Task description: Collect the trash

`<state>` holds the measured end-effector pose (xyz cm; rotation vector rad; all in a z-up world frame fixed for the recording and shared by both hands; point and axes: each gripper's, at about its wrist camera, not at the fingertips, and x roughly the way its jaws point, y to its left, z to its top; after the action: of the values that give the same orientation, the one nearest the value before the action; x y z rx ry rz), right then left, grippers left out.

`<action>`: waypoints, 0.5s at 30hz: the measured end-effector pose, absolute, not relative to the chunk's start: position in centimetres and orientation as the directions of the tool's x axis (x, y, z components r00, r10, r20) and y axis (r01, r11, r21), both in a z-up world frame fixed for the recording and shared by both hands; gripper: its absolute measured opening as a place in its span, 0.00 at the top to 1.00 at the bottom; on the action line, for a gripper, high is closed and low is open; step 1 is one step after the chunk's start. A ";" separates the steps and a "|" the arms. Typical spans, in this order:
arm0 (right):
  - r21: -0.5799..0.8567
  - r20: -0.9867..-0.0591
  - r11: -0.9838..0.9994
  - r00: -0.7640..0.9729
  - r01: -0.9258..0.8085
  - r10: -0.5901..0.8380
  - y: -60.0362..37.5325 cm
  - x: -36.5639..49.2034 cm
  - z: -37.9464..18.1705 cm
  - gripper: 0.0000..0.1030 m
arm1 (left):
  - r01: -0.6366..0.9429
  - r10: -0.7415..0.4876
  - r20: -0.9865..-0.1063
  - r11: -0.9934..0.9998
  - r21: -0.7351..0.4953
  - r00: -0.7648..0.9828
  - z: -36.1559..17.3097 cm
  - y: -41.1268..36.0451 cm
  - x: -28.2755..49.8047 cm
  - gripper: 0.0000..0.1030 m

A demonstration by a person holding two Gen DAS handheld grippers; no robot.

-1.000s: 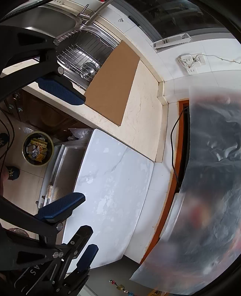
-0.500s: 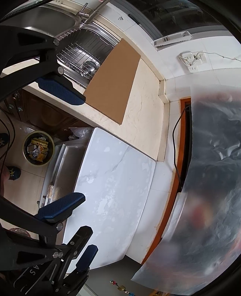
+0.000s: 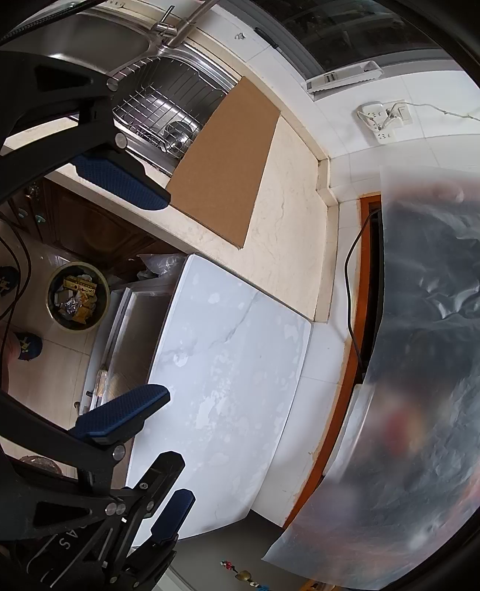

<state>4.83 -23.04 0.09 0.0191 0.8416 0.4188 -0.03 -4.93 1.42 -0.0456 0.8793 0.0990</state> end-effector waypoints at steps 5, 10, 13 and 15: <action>0.180 -0.719 0.919 0.590 -0.352 0.367 -23.0 4.8 0.1 0.47 | -0.098 0.068 -0.767 0.995 0.007 0.638 1.5 -4.6 -0.2 0.08; 0.175 -0.715 0.923 0.600 -0.344 0.359 -23.0 4.7 0.1 0.47 | -0.088 0.067 -0.762 0.996 0.013 0.644 1.6 -4.4 -0.4 0.08; 0.175 -0.715 0.923 0.600 -0.343 0.358 -22.9 4.6 0.1 0.47 | -0.082 0.063 -0.762 0.997 0.013 0.645 1.6 -4.2 -0.4 0.08; 0.171 -0.716 0.924 0.601 -0.342 0.355 -22.8 4.6 0.2 0.47 | -0.081 0.064 -0.762 0.997 0.014 0.644 1.6 -4.3 -0.4 0.08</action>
<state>4.58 -22.84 0.16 0.0170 0.8333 0.4034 -0.44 -4.27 1.61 -0.0218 0.8672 0.0826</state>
